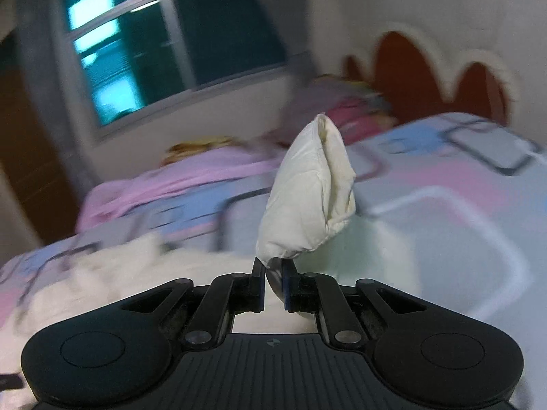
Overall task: Fold large clothes
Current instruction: 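Grasp the sleeve cuff with the right gripper and fold it across the jacket body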
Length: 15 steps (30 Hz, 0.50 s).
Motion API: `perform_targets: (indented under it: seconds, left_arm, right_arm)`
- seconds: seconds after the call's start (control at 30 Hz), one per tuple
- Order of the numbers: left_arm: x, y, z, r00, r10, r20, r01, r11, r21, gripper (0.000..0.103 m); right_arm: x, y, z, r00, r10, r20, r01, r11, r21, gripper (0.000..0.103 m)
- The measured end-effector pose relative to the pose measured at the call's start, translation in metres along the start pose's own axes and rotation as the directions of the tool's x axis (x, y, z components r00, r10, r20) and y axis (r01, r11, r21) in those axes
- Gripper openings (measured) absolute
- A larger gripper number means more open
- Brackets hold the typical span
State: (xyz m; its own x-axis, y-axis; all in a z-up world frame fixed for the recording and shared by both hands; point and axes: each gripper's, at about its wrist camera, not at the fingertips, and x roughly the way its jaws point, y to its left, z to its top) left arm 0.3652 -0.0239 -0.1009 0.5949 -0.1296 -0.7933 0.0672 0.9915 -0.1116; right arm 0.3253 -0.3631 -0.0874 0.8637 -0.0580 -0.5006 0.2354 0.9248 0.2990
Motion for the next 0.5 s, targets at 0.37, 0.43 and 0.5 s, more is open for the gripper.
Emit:
perform_targets:
  seconds: [0.37,0.43,0.5]
  left_arm:
    - [-0.004,0.065,0.014,0.999,0.026,0.029,-0.024,0.998,-0.05,0.092]
    - [-0.001,0.068,0.016,0.999,0.016,0.027,-0.015,0.999,-0.05,0.092]
    - [0.003,0.065,0.018,1.0,-0.008,0.019,0.009,0.999,-0.045,0.092]
  right_arm:
    - [0.079,0.143,-0.07,0.958,0.174,-0.23,-0.199,0.976,-0.089,0.01]
    - [0.088,0.146,-0.078,0.947,0.177,-0.269,-0.206,0.975,-0.084,0.01]
    - [0.094,0.149,-0.082,0.938,0.172,-0.301,-0.206,0.975,-0.085,0.022]
